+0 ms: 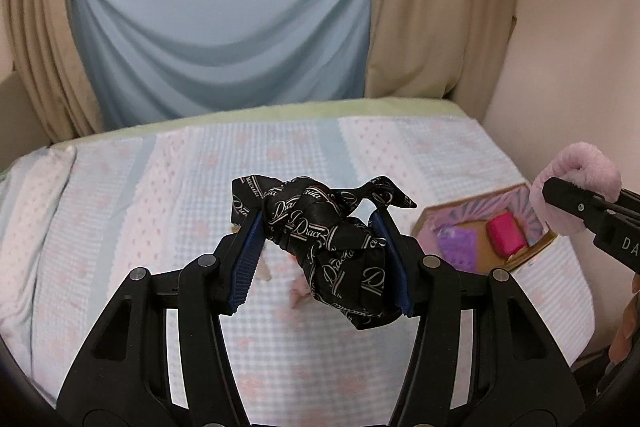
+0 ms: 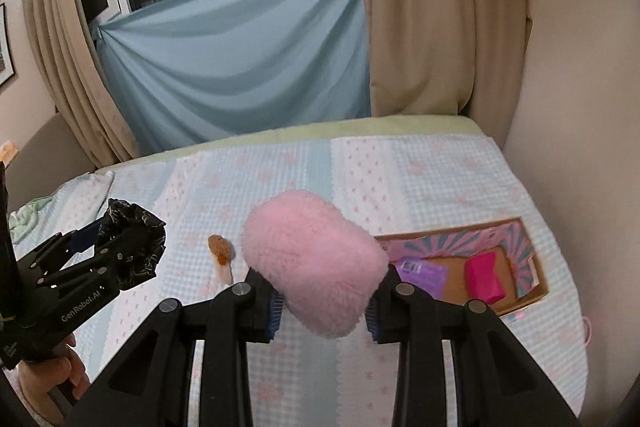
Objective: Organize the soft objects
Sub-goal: 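Carry both items over the box and release them inside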
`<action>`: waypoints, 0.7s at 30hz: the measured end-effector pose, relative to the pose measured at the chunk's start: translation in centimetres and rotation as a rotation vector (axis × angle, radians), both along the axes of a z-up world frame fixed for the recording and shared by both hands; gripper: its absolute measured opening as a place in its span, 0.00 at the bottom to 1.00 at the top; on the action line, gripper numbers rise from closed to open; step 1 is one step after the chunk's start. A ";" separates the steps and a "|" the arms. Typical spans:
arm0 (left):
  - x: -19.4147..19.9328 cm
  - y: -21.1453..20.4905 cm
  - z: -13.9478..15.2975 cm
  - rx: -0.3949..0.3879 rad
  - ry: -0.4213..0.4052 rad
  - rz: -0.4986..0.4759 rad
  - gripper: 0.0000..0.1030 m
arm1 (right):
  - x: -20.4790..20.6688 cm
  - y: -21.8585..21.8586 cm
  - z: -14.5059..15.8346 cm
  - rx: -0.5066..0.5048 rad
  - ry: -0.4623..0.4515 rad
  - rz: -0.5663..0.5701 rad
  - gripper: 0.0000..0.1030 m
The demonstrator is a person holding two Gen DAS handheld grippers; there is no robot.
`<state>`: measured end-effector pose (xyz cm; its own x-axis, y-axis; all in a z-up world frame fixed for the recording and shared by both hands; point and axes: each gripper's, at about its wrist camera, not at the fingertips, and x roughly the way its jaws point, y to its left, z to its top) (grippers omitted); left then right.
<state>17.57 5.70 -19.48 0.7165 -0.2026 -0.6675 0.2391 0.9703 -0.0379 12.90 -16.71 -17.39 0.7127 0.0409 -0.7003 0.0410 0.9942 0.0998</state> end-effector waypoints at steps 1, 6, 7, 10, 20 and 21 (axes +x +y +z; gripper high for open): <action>-0.4 -0.6 0.6 -0.002 -0.005 0.006 0.50 | -0.3 -0.8 0.6 0.001 -0.006 0.007 0.29; -2.7 -5.7 3.5 -0.018 -0.022 0.059 0.50 | -1.7 -6.6 3.1 -0.004 -0.011 0.046 0.29; -3.0 -6.8 3.8 -0.022 -0.025 0.066 0.50 | -1.9 -7.7 3.3 -0.003 -0.011 0.047 0.29; -4.0 -11.2 4.4 -0.037 -0.029 0.076 0.50 | -2.3 -11.7 3.6 -0.016 0.000 0.054 0.29; -3.4 -23.6 1.5 -0.079 0.052 0.068 0.50 | -0.1 -21.2 0.0 -0.011 0.112 0.074 0.29; -3.1 -24.6 0.9 -0.071 0.066 0.063 0.50 | 0.4 -21.6 -0.6 -0.007 0.127 0.078 0.29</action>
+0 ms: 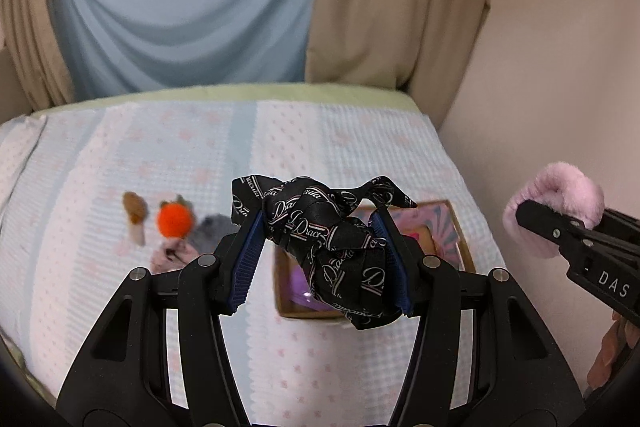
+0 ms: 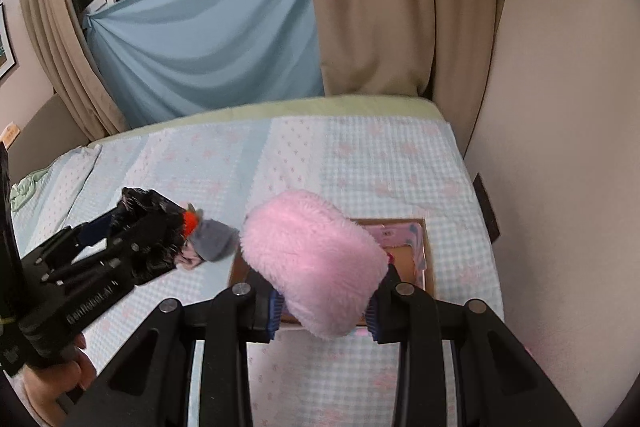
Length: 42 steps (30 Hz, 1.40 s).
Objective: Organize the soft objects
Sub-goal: 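Carry both items over the box and release them inside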
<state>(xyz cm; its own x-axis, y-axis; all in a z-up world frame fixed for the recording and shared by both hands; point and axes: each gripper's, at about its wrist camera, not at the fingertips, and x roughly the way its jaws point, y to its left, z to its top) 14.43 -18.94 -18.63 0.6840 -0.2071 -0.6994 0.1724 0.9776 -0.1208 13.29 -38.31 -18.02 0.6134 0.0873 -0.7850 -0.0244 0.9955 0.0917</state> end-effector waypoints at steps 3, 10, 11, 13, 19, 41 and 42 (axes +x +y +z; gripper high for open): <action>1.0 -2.5 -1.7 0.022 0.036 -0.010 0.50 | 1.8 -1.1 -2.1 0.010 0.050 0.012 0.29; 3.9 -5.5 -7.0 0.037 0.130 -0.026 0.50 | 5.1 -3.4 -6.8 0.047 0.148 -0.005 0.29; 4.4 -6.0 -7.8 0.043 0.146 -0.028 0.50 | 5.8 -3.8 -7.6 0.054 0.165 -0.012 0.29; 5.1 -6.7 -9.3 0.056 0.175 -0.036 0.50 | 6.8 -4.4 -8.9 0.056 0.194 -0.022 0.29; 7.7 -7.6 -13.6 0.088 0.254 -0.071 0.50 | 9.6 -6.2 -13.7 0.078 0.282 -0.067 0.29; 11.1 -10.3 -21.2 0.240 0.365 -0.219 0.98 | 14.7 -4.7 -21.8 0.218 0.458 -0.008 0.99; 11.0 -10.1 -21.2 0.238 0.372 -0.215 0.98 | 14.6 -4.7 -21.7 0.207 0.457 -0.004 0.99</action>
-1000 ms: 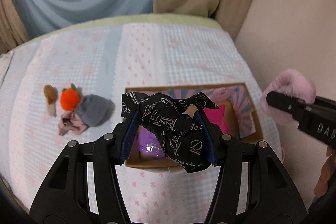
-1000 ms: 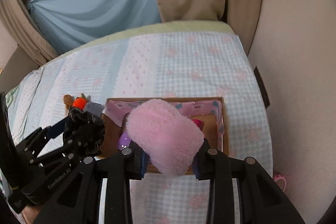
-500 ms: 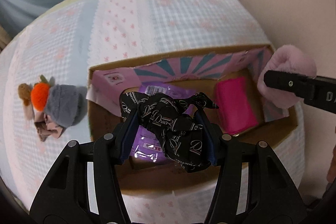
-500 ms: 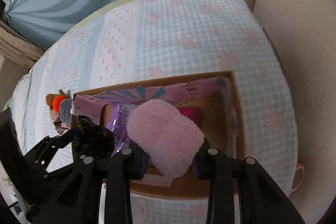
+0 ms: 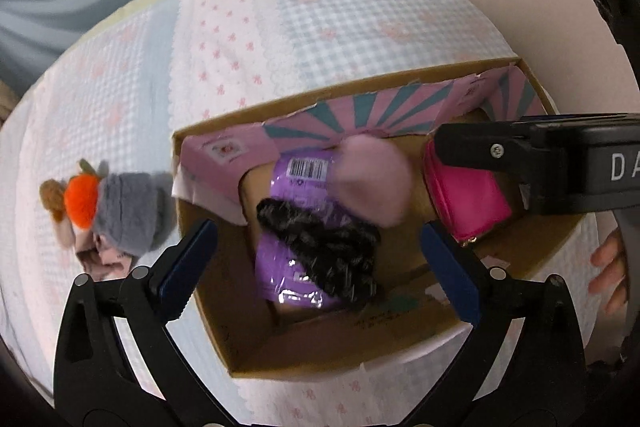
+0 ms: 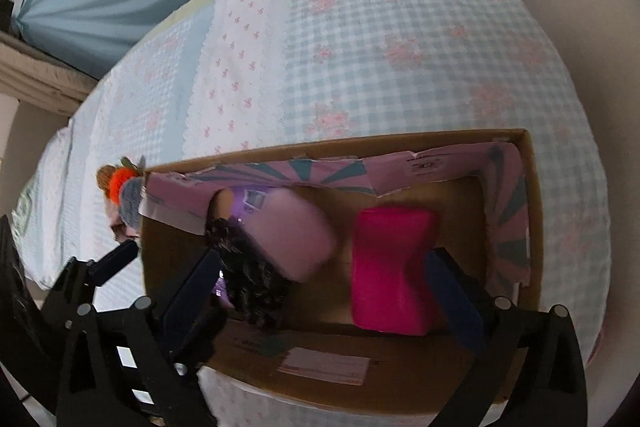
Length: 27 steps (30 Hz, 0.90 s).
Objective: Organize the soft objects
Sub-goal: 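Carry both items over the box and release them inside, then raise both tools away from the box toward the remaining items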
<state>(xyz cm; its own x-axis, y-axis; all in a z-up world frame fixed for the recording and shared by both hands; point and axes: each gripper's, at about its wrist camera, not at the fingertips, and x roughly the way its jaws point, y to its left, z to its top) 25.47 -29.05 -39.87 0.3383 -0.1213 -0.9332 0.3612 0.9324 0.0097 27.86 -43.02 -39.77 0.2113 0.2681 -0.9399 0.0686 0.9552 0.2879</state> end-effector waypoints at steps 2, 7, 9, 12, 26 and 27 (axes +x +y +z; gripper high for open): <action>-0.3 0.6 0.0 -0.007 0.007 0.014 0.98 | -0.3 -0.1 0.1 -0.010 0.001 0.003 0.99; -1.1 1.7 0.5 -0.034 0.013 0.046 0.98 | -1.0 0.0 0.6 -0.024 -0.004 0.003 0.99; -1.3 1.9 0.8 -0.041 0.012 0.051 0.98 | -1.2 0.1 1.0 -0.028 -0.012 0.002 0.99; -1.7 2.1 1.4 -0.037 0.000 0.051 0.98 | -1.9 0.3 2.0 -0.036 -0.045 0.002 0.99; -5.0 3.6 8.9 -0.091 -0.109 0.072 0.98 | -7.5 1.0 11.2 -0.138 -0.229 0.009 0.99; -5.4 3.8 9.7 -0.093 -0.119 0.075 0.98 | -8.1 1.2 12.0 -0.159 -0.241 0.011 0.99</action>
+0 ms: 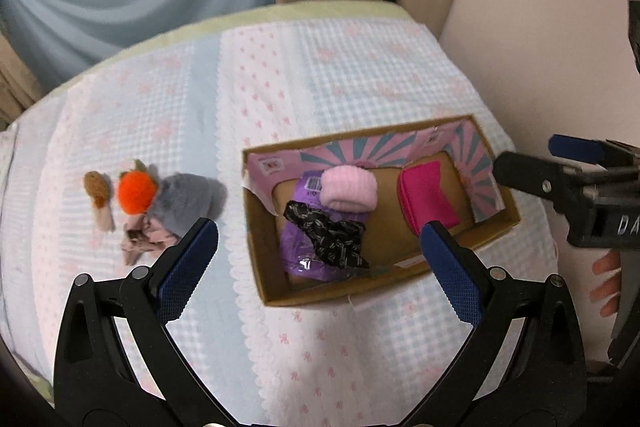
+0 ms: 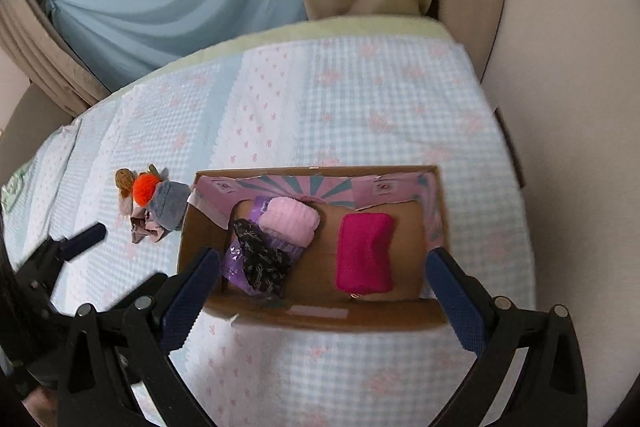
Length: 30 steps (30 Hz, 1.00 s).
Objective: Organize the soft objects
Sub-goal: 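Raise both tools away from the box toward the remaining items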
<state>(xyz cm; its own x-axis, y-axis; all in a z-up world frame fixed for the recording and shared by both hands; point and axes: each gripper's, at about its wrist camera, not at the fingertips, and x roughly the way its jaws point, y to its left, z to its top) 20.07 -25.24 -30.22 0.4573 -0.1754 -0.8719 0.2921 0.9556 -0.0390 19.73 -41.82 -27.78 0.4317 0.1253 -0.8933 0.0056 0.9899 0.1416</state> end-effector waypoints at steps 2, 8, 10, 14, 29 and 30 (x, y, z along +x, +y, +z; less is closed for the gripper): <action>-0.9 0.5 1.7 -0.005 -0.024 0.006 0.98 | -1.5 0.4 1.7 -0.036 -0.031 0.003 0.99; -3.9 2.8 6.7 -0.039 -0.081 0.044 0.98 | -6.0 1.3 6.6 -0.074 -0.108 -0.019 0.99; -5.0 3.6 8.3 -0.051 -0.101 0.055 0.98 | -7.6 1.4 8.2 -0.051 -0.123 -0.038 0.99; -7.5 5.3 11.2 -0.058 -0.152 0.082 0.98 | -10.3 1.9 10.7 -0.057 -0.149 -0.046 0.99; -14.6 13.1 17.2 -0.065 -0.262 0.278 0.98 | -13.1 5.5 14.2 -0.046 -0.266 0.020 0.99; -14.9 13.7 17.3 -0.060 -0.266 0.292 0.98 | -13.1 5.9 14.2 -0.045 -0.270 0.026 0.99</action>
